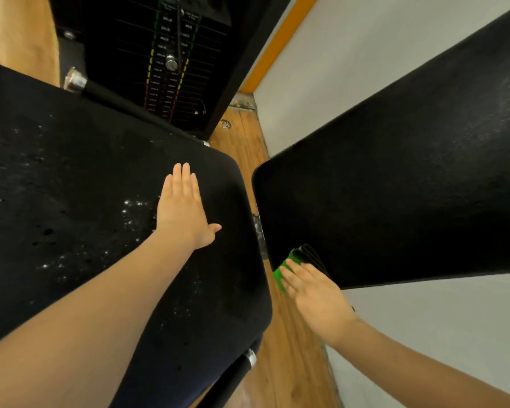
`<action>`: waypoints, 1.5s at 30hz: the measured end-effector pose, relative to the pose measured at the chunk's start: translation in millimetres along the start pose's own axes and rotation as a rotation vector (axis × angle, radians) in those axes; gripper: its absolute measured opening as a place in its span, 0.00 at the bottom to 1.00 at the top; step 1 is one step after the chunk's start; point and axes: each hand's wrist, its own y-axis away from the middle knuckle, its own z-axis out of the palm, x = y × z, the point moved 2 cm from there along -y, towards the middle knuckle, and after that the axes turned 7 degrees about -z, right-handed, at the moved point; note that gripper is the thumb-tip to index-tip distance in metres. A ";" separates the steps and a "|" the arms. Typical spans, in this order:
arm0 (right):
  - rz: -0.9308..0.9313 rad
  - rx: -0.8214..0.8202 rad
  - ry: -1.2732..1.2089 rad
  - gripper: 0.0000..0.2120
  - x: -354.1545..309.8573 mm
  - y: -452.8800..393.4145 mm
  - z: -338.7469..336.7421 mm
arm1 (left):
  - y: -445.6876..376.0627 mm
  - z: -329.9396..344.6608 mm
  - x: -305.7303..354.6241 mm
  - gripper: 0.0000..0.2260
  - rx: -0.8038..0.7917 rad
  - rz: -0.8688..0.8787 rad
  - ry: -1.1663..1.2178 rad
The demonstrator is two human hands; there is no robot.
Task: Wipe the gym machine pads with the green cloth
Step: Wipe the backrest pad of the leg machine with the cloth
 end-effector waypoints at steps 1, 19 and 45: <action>-0.011 0.015 0.021 0.29 0.0 1.1 4.4 | -0.3 0.5 1.4 0.47 0.001 0.003 -0.007; -0.014 0.234 0.032 0.28 63.4 99.7 -36.5 | 90.8 -27.7 55.3 0.40 0.047 0.295 0.316; 1.020 1.026 -0.038 0.26 187.9 308.0 -172.8 | 169.9 -398.4 193.5 0.57 0.518 0.933 0.230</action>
